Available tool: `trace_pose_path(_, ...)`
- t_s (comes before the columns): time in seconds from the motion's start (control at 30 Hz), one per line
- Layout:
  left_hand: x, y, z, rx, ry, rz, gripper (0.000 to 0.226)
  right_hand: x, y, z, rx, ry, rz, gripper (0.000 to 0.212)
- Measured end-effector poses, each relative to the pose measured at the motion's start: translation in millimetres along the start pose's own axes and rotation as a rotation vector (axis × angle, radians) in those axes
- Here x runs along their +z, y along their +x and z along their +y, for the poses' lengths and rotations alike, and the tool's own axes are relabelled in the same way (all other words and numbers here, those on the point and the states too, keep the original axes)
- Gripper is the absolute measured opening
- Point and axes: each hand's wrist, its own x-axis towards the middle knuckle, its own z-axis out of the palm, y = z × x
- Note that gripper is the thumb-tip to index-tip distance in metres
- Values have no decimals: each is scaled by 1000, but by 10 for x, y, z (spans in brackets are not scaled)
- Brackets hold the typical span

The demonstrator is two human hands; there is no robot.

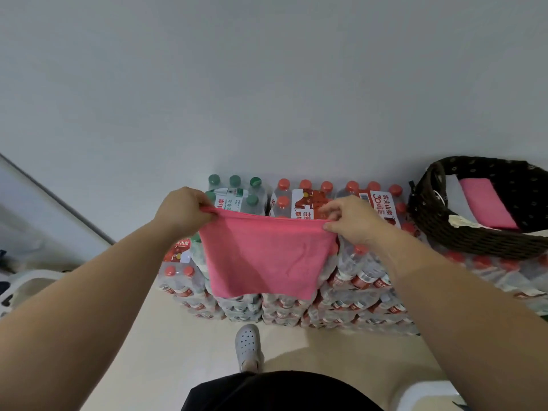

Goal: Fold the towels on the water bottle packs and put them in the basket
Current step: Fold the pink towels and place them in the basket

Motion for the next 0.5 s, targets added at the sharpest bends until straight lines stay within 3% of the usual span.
trace_pose_path(0.13, 53, 411, -58, -47, -4, 13, 12, 91, 323, -73, 94, -88, 94, 16)
trace_pose_path(0.23, 141, 673, -78, -129, -138, 7, 14, 155, 547, -114, 165, -57, 142, 15)
trace_pose_path(0.4, 244, 1061, -111, -482, -661, -139, 14, 301, 869, -177, 419, 389, 260, 15)
trace_pose_path(0.5, 260, 1209, -60, -597, -891, -262, 16, 347, 978, -211, 555, 711, 283, 14)
